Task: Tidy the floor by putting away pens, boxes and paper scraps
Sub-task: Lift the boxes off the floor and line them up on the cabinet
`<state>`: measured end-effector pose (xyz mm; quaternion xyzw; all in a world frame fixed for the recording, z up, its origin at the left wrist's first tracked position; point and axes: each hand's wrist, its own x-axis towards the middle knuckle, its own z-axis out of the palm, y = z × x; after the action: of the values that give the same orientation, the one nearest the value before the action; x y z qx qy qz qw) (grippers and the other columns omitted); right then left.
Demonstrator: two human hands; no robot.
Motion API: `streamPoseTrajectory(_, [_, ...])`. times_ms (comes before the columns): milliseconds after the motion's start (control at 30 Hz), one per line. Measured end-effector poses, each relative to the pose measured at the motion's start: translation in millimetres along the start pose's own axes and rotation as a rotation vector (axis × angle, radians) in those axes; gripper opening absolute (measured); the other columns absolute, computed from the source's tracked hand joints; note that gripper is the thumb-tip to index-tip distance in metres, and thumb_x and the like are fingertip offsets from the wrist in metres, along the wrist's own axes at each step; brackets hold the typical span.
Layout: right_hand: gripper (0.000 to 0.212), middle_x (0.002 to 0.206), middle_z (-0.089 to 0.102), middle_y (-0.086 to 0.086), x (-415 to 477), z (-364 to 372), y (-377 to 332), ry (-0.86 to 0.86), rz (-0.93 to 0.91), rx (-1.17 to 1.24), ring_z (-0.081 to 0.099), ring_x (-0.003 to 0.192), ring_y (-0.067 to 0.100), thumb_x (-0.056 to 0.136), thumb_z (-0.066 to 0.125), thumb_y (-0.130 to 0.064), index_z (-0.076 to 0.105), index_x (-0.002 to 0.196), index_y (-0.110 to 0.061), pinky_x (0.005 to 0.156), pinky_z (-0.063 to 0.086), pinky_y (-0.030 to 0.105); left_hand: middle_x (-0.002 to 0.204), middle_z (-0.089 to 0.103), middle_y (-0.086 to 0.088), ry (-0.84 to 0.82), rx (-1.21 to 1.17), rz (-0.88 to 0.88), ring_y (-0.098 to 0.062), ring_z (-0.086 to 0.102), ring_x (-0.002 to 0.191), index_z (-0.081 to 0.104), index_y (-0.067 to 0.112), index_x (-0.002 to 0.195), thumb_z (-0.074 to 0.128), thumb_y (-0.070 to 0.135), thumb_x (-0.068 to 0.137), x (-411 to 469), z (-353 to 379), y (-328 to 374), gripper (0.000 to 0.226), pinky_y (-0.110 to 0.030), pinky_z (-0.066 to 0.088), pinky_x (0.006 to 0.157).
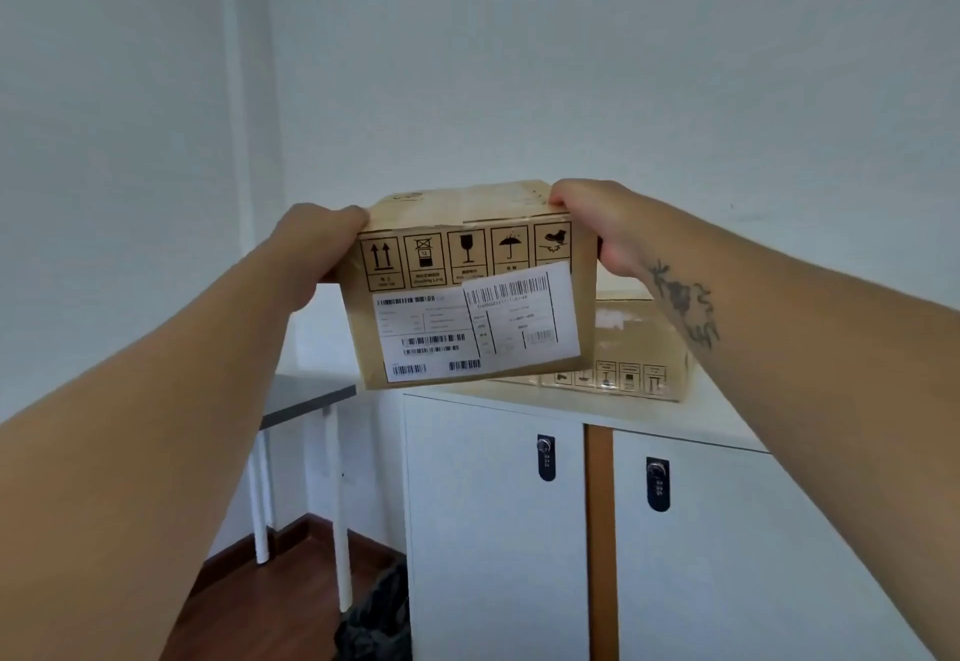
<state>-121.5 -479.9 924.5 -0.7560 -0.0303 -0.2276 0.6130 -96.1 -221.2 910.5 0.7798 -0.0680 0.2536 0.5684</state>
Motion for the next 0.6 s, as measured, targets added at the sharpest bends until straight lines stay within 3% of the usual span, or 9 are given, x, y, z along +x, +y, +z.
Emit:
streamPoseTrajectory(100, [0.007,0.094,0.061,0.006,-10,-50,-13,0.093,-0.006,-0.051,0.060,0.094,0.025,0.076,0.051,-0.020,0.054,0.081,-0.018,0.095,0.045,0.039,0.093,0.070,-0.010,-0.065,-0.039,0.058,-0.023,0.066,0.077,0.060,0.007,0.098,0.056,0.030,0.090,-6,36,33,0.025,-0.032,0.058,0.072])
streamPoseTrajectory(200, [0.004,0.087,0.059,0.006,-24,-106,-20,0.205,-0.018,-0.087,0.057,0.083,0.024,0.075,0.050,-0.017,0.052,0.079,-0.017,0.083,0.045,0.035,0.092,0.071,-0.009,-0.162,-0.063,0.101,-0.022,0.067,0.075,0.061,0.006,0.103,0.055,0.029,0.090,-17,82,63,0.027,-0.029,0.056,0.063])
streamPoseTrajectory(333, [0.003,0.082,0.059,0.005,-41,-176,-23,0.319,-0.004,-0.148,0.059,0.079,0.023,0.079,0.050,-0.015,0.052,0.079,-0.017,0.079,0.047,0.033,0.101,0.071,-0.016,-0.269,-0.127,0.152,-0.028,0.069,0.083,0.061,0.002,0.105,0.053,0.027,0.089,-31,147,94,0.030,-0.034,0.059,0.070])
streamPoseTrajectory(500, [0.004,0.075,0.060,0.004,-59,-250,-2,0.434,0.069,-0.227,0.058,0.070,0.020,0.082,0.049,-0.016,0.052,0.080,-0.018,0.070,0.045,0.031,0.103,0.071,-0.019,-0.407,-0.173,0.195,-0.029,0.065,0.076,0.059,0.006,0.090,0.053,0.026,0.086,-55,223,116,0.021,-0.039,0.059,0.075])
streamPoseTrajectory(600, [0.002,0.074,0.059,0.004,-63,-280,20,0.476,0.129,-0.253,0.056,0.070,0.020,0.082,0.051,-0.017,0.052,0.081,-0.018,0.067,0.042,0.030,0.104,0.071,-0.020,-0.471,-0.190,0.163,-0.029,0.065,0.075,0.062,0.004,0.090,0.053,0.029,0.084,-64,263,111,0.026,-0.041,0.059,0.076])
